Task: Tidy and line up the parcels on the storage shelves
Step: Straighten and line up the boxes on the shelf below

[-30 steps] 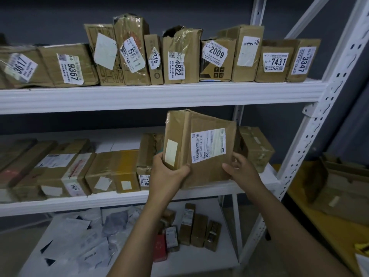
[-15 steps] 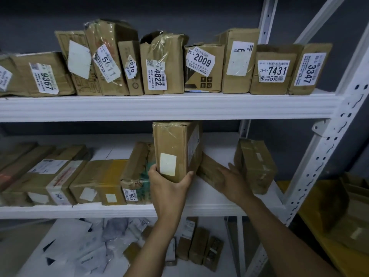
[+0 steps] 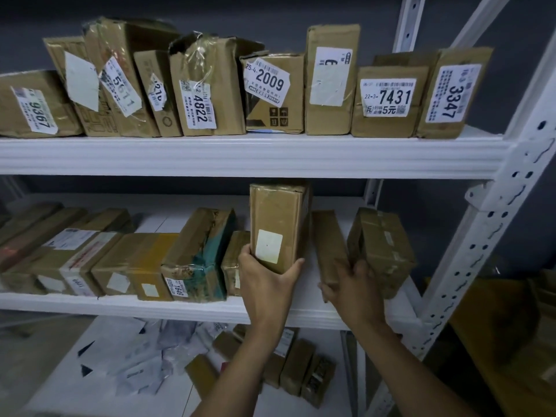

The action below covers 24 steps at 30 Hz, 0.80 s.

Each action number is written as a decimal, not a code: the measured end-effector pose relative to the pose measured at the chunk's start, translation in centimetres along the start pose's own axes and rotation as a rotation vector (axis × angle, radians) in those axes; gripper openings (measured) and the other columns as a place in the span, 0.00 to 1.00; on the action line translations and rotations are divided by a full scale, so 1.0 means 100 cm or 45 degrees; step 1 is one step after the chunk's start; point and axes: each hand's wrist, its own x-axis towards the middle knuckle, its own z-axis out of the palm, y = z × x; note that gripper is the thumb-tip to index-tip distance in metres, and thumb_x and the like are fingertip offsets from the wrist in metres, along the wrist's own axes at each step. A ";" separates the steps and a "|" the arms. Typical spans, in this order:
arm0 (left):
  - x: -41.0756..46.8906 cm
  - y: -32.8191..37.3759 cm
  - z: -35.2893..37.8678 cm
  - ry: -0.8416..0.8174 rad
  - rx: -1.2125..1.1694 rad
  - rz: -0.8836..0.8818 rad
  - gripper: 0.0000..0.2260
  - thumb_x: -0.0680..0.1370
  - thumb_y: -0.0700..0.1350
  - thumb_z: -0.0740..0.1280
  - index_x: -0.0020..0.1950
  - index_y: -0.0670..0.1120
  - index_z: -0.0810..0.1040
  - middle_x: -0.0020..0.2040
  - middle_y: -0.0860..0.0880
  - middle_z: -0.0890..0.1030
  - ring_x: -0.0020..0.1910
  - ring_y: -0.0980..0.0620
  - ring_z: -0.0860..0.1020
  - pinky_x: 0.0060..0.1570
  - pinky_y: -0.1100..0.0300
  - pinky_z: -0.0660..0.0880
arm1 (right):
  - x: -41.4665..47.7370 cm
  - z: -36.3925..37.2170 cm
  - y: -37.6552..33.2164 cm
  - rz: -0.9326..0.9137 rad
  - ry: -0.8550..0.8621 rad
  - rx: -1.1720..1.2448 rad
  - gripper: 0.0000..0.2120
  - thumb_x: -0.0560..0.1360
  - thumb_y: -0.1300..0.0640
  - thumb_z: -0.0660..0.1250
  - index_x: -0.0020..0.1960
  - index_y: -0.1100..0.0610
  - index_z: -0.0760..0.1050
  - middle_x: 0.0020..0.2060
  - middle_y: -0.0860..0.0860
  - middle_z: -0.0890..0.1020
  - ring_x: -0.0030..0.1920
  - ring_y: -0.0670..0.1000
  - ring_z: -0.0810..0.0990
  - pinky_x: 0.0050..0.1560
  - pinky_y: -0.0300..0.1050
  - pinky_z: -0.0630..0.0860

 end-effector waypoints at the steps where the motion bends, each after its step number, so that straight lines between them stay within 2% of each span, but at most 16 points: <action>1: -0.003 -0.002 0.005 -0.021 0.025 0.002 0.44 0.61 0.57 0.81 0.68 0.43 0.64 0.60 0.47 0.76 0.59 0.48 0.76 0.54 0.54 0.78 | 0.001 -0.002 0.002 0.020 -0.013 -0.018 0.25 0.71 0.41 0.70 0.60 0.56 0.75 0.51 0.60 0.72 0.49 0.60 0.74 0.46 0.49 0.76; 4: -0.011 -0.012 0.016 -0.106 0.093 -0.007 0.42 0.61 0.58 0.80 0.67 0.44 0.65 0.59 0.46 0.76 0.59 0.47 0.76 0.55 0.52 0.78 | 0.005 -0.010 0.008 0.022 -0.095 -0.024 0.27 0.75 0.39 0.65 0.66 0.55 0.70 0.57 0.57 0.68 0.54 0.57 0.73 0.55 0.47 0.74; 8: -0.021 -0.025 0.023 -0.138 0.148 -0.054 0.41 0.61 0.57 0.80 0.65 0.45 0.64 0.59 0.45 0.76 0.59 0.46 0.76 0.55 0.51 0.77 | 0.006 -0.028 0.007 -0.045 -0.162 0.162 0.28 0.77 0.40 0.62 0.71 0.54 0.68 0.67 0.54 0.66 0.65 0.56 0.67 0.63 0.47 0.69; 12: -0.019 -0.033 0.023 -0.193 0.207 -0.006 0.40 0.62 0.58 0.79 0.63 0.43 0.64 0.58 0.43 0.75 0.56 0.45 0.75 0.53 0.51 0.77 | 0.013 -0.052 -0.012 -0.064 -0.175 0.841 0.36 0.75 0.43 0.68 0.77 0.44 0.54 0.75 0.51 0.60 0.71 0.53 0.65 0.66 0.53 0.70; 14: -0.014 -0.037 0.021 -0.246 0.241 0.047 0.36 0.64 0.57 0.79 0.63 0.43 0.66 0.55 0.46 0.75 0.54 0.46 0.75 0.51 0.51 0.77 | 0.019 -0.059 -0.026 -0.115 -0.225 1.000 0.41 0.73 0.44 0.71 0.76 0.37 0.48 0.76 0.48 0.58 0.72 0.51 0.65 0.67 0.55 0.70; 17: -0.005 -0.042 0.012 -0.231 0.329 0.173 0.29 0.68 0.54 0.76 0.64 0.45 0.70 0.55 0.48 0.76 0.55 0.48 0.74 0.52 0.52 0.75 | 0.028 -0.061 -0.042 -0.231 -0.280 0.967 0.44 0.71 0.47 0.73 0.75 0.33 0.48 0.76 0.47 0.55 0.74 0.51 0.61 0.69 0.52 0.67; 20: 0.010 -0.045 -0.001 -0.107 0.490 0.428 0.23 0.73 0.52 0.73 0.64 0.43 0.75 0.57 0.44 0.77 0.57 0.44 0.72 0.55 0.52 0.71 | 0.034 -0.054 -0.049 -0.289 -0.287 0.850 0.39 0.73 0.51 0.73 0.75 0.39 0.55 0.77 0.48 0.55 0.74 0.51 0.60 0.65 0.41 0.62; 22: 0.025 -0.045 -0.012 -0.133 0.513 0.531 0.24 0.75 0.51 0.71 0.68 0.43 0.74 0.60 0.43 0.76 0.60 0.43 0.71 0.56 0.51 0.70 | 0.036 -0.050 -0.051 -0.273 -0.292 0.796 0.35 0.73 0.51 0.72 0.74 0.42 0.59 0.75 0.50 0.58 0.72 0.52 0.63 0.65 0.42 0.65; 24: 0.042 -0.047 -0.019 -0.321 0.544 0.534 0.30 0.75 0.54 0.69 0.73 0.44 0.68 0.68 0.44 0.72 0.66 0.43 0.68 0.63 0.50 0.67 | 0.040 -0.046 -0.052 -0.223 -0.333 0.803 0.34 0.73 0.50 0.72 0.74 0.41 0.58 0.72 0.52 0.65 0.67 0.53 0.70 0.63 0.47 0.71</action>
